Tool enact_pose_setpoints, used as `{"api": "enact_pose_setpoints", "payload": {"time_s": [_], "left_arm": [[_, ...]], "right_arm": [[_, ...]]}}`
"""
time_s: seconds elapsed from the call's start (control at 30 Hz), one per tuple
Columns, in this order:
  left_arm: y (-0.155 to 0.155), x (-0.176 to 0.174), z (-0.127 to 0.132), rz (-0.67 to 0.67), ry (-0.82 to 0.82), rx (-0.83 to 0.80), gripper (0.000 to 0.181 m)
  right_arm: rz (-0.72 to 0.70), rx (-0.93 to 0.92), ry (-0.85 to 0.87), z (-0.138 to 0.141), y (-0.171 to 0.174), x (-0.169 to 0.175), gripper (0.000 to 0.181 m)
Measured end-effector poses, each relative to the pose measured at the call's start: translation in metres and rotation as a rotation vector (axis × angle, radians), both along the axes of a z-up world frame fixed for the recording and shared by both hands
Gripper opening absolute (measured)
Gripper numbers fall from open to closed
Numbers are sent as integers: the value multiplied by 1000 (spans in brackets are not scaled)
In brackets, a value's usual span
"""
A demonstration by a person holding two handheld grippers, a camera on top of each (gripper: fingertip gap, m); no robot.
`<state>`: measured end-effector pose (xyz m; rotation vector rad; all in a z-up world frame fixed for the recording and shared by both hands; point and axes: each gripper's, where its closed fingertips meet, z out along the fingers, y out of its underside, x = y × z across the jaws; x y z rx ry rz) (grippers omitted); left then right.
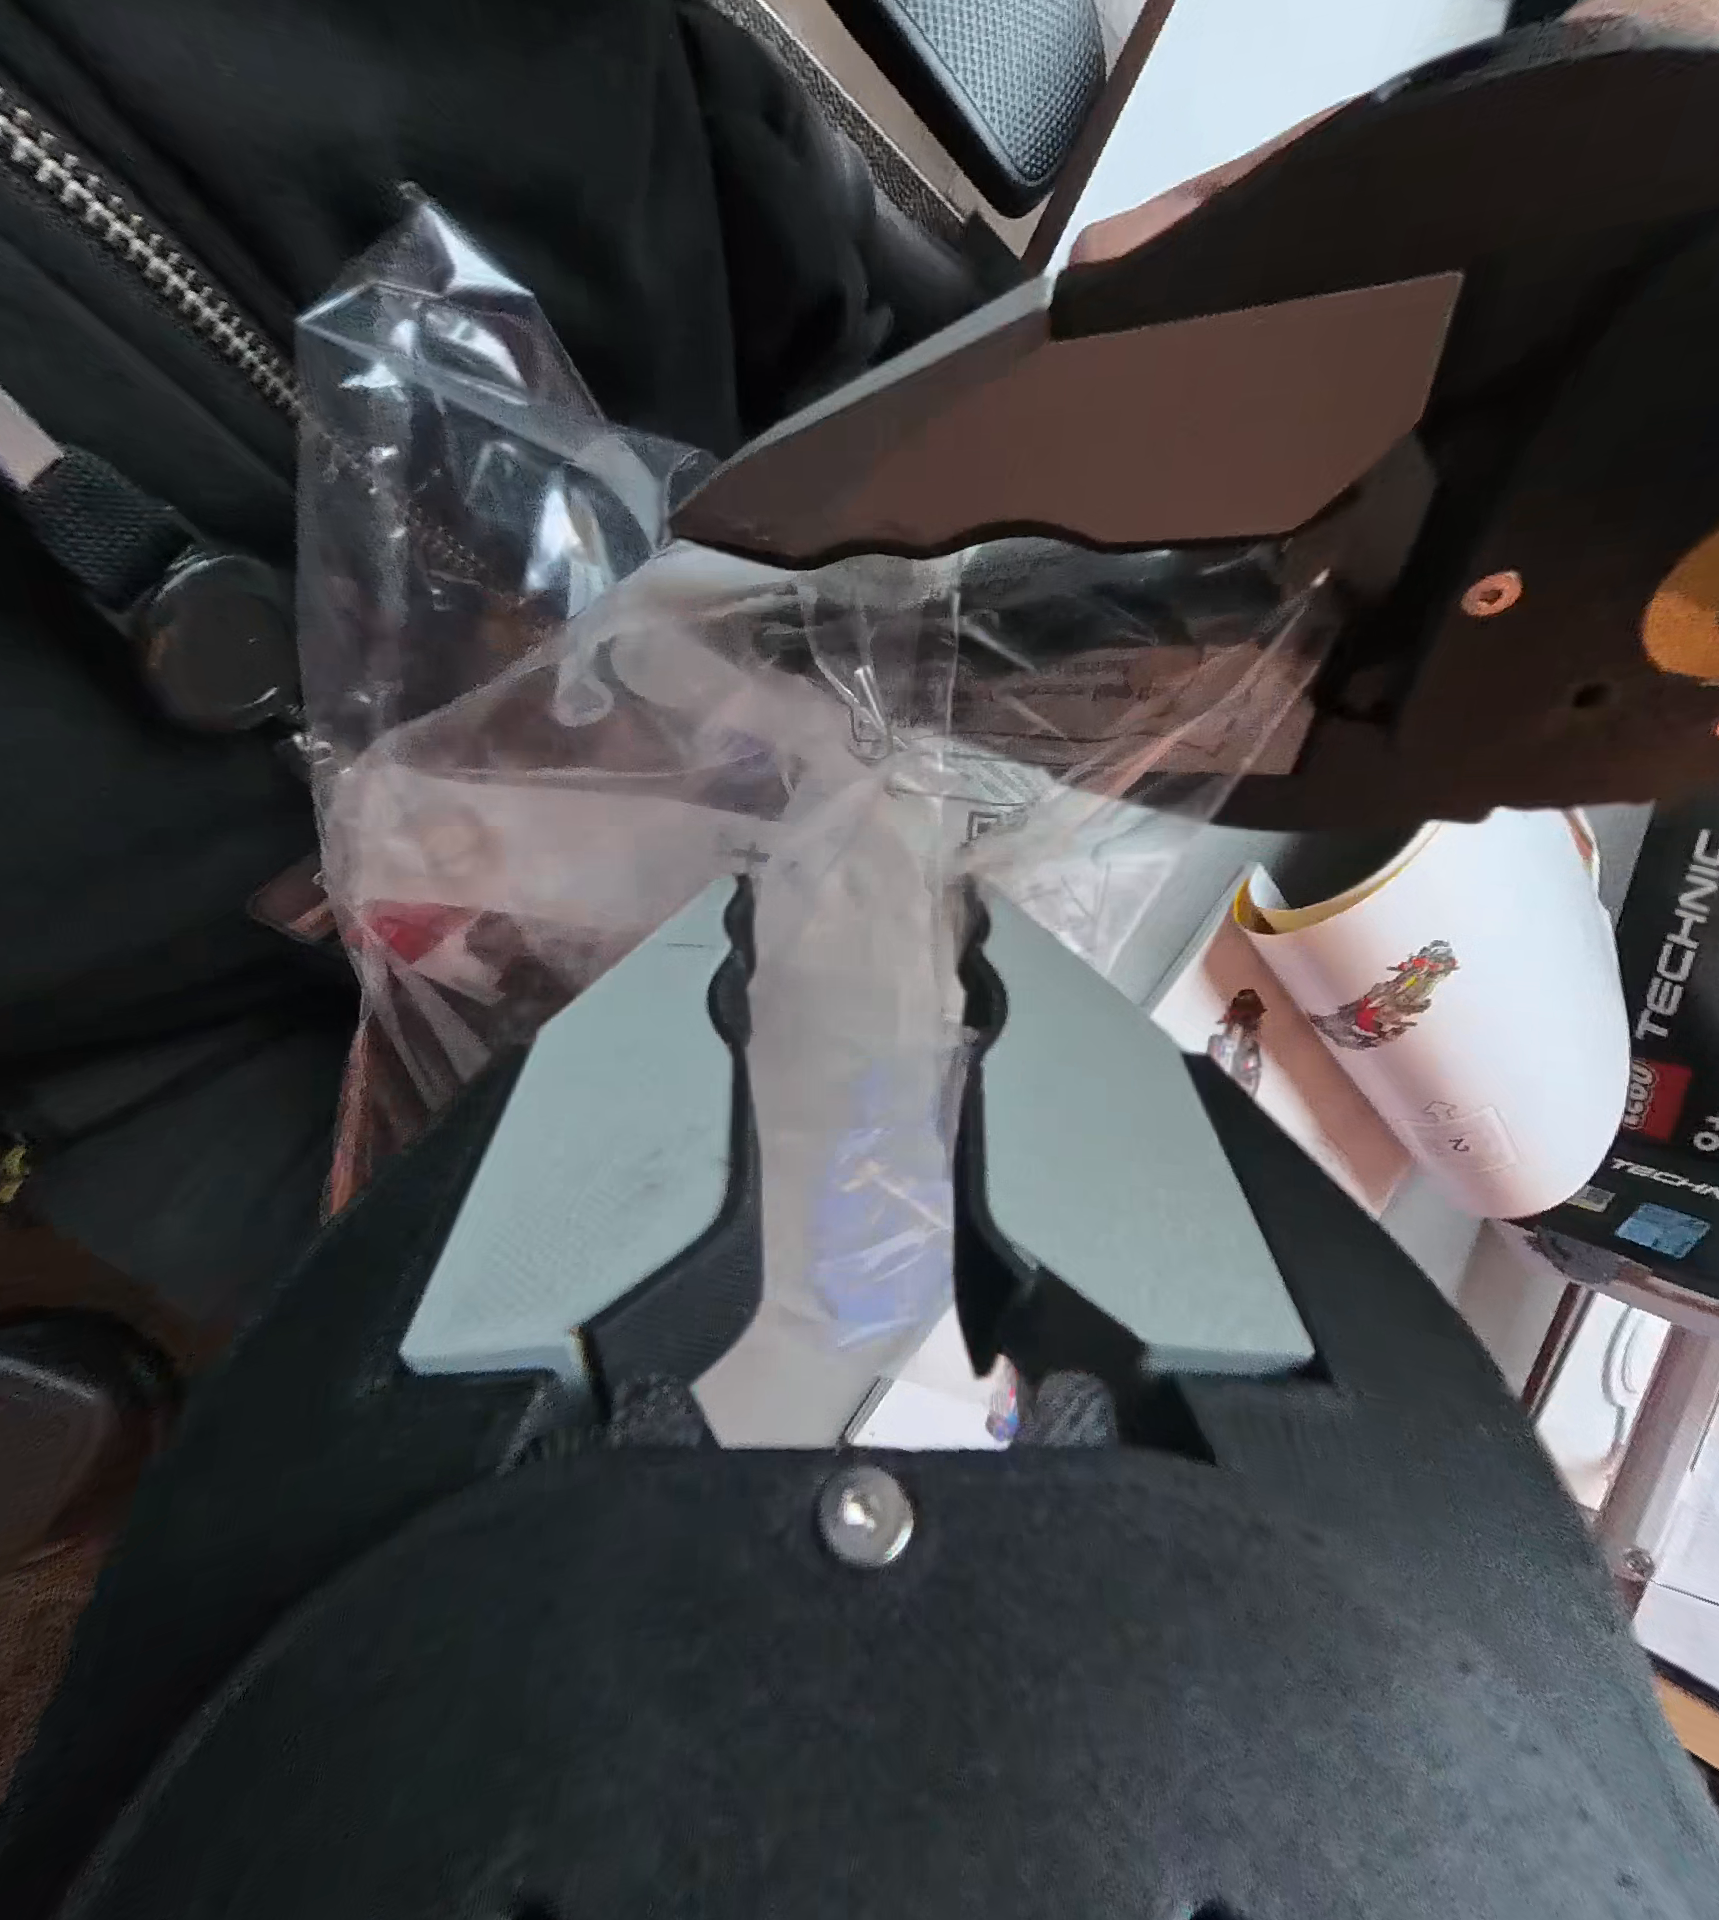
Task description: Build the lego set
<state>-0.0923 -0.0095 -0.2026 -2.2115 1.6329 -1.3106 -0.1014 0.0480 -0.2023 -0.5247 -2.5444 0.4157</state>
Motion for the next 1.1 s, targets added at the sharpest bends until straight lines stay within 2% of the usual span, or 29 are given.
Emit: {"api": "enact_pose_setpoints", "payload": {"time_s": [0.03,0.13,0.23,0.33,0.4,0.43,0.47,0.5,0.57,0.73,0.87,0.9,0.93,0.97,1.1], "left_arm": [[2,-1,1,26,4,6,15],[14,-15,2,116,59,84,34],[30,-31,13,235,70,215,41],[34,-33,33,297,10,306,38],[37,-33,35,324,10,331,39],[39,-32,35,339,3,327,41],[40,-31,37,347,-17,320,37],[41,-30,40,351,-52,316,21],[43,-29,46,379,-119,310,7],[52,-35,34,468,-165,313,0],[52,-40,28,485,-215,285,0],[52,-41,28,483,-223,284,0],[51,-40,27,470,-230,285,0],[50,-40,26,464,-229,285,0],[43,-39,27,415,-245,293,0]], "right_arm": [[3,-2,-8,2,0,3,30],[13,-70,-67,8,-4,16,20],[-6,-127,-116,8,-3,25,10],[-48,-127,-57,13,7,16,13],[-49,-115,1,18,9,11,16],[-58,-97,23,20,11,10,18],[-73,-74,37,21,14,8,22],[-99,-53,62,22,19,6,33],[-184,-23,144,27,32,0,60],[-351,-83,271,30,64,15,77],[-504,-286,287,23,95,37,89],[-546,-378,293,22,101,40,99],[-582,-480,282,19,105,42,101],[-610,-568,254,14,108,45,95],[-677,-864,83,-9,106,57,98]]}}
